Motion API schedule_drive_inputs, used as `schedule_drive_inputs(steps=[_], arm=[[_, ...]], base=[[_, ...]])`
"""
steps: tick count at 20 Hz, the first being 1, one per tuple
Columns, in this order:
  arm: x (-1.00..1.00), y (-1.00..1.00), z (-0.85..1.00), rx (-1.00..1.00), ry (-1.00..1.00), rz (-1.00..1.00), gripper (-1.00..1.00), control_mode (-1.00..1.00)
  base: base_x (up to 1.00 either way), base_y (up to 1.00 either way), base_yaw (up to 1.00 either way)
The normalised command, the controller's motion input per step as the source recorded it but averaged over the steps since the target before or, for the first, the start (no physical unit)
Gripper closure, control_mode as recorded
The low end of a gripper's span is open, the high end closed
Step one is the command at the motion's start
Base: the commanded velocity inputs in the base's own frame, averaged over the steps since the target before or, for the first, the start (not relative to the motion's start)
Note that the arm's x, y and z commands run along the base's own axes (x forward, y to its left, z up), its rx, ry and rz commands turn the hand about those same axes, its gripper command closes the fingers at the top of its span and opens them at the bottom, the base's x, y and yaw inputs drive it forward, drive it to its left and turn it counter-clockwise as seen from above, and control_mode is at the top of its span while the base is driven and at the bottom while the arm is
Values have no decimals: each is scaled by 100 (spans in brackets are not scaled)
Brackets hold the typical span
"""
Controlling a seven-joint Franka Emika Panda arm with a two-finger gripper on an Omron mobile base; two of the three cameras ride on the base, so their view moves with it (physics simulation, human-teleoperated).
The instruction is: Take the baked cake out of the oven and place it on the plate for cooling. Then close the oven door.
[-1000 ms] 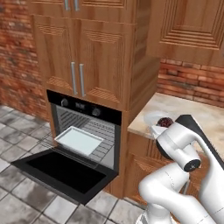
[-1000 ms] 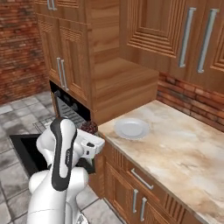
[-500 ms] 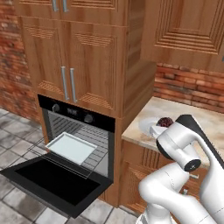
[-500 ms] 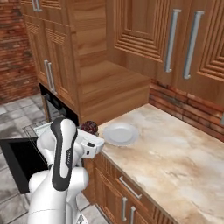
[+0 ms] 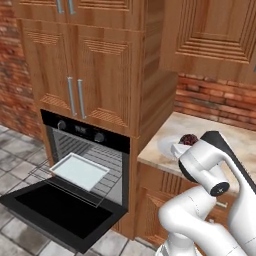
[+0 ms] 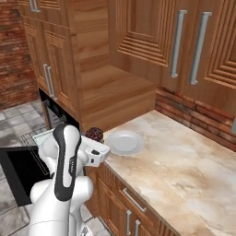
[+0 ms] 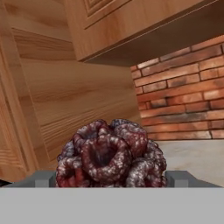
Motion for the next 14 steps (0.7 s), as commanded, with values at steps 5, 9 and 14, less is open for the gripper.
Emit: schedule_drive_inputs(steps=[5, 9, 14], arm=[[0, 0, 0, 0, 0, 0, 100, 100], [0, 0, 0, 0, 0, 0, 100, 100], [0, 0, 0, 0, 0, 0, 100, 100]], base=[[39, -16, -5], [41, -14, -5], [34, -3, -4]])
